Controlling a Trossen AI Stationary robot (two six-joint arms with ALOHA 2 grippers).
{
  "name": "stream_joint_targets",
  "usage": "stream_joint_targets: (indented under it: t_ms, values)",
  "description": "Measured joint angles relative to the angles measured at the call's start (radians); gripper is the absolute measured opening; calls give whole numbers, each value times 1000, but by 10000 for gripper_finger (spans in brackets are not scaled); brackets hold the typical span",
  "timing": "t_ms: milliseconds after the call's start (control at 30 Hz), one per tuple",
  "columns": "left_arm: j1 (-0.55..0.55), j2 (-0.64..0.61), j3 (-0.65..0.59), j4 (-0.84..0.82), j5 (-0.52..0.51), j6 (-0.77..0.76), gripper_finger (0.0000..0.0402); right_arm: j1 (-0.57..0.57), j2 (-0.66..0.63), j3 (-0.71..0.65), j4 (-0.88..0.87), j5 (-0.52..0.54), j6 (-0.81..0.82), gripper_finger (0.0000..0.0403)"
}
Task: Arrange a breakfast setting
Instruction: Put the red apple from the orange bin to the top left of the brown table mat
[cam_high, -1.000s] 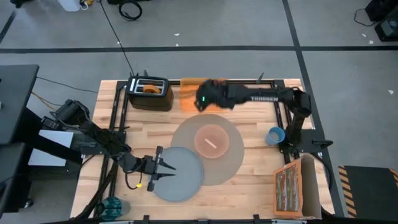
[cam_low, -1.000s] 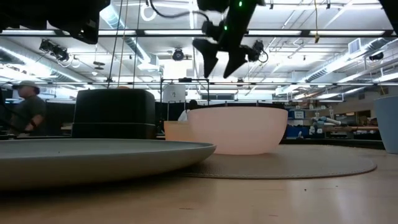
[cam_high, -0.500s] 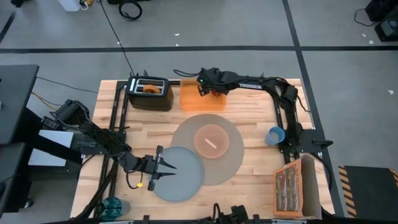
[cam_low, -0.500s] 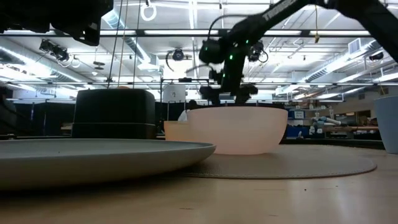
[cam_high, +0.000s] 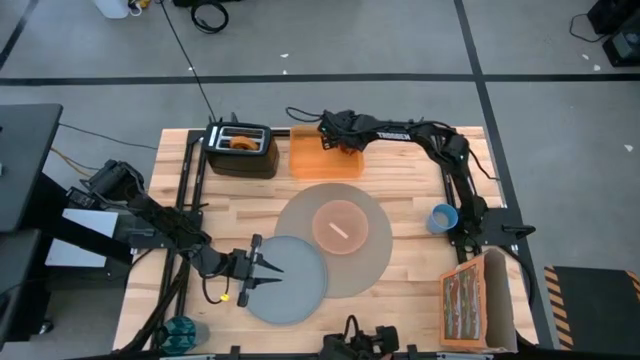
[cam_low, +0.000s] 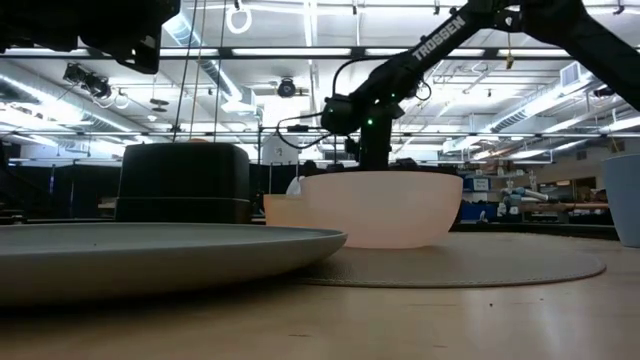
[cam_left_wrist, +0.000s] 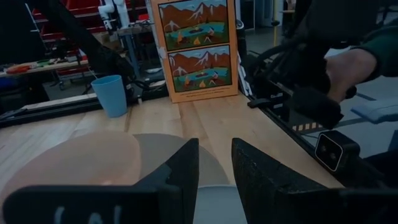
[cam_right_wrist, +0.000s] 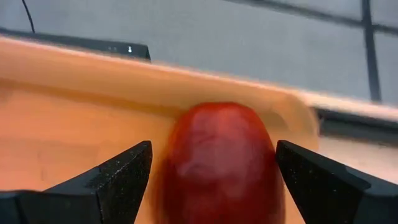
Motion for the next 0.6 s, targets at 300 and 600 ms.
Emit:
stream_joint_targets:
  t_ms: [300, 600]
  values:
    - [-16, 0, 0, 2, 0, -2, 102, 0, 2, 1, -22, -50, -47, 350]
    - [-16, 0, 0, 1, 0, -2, 102, -1, 0, 2, -25, -149, -135, 354]
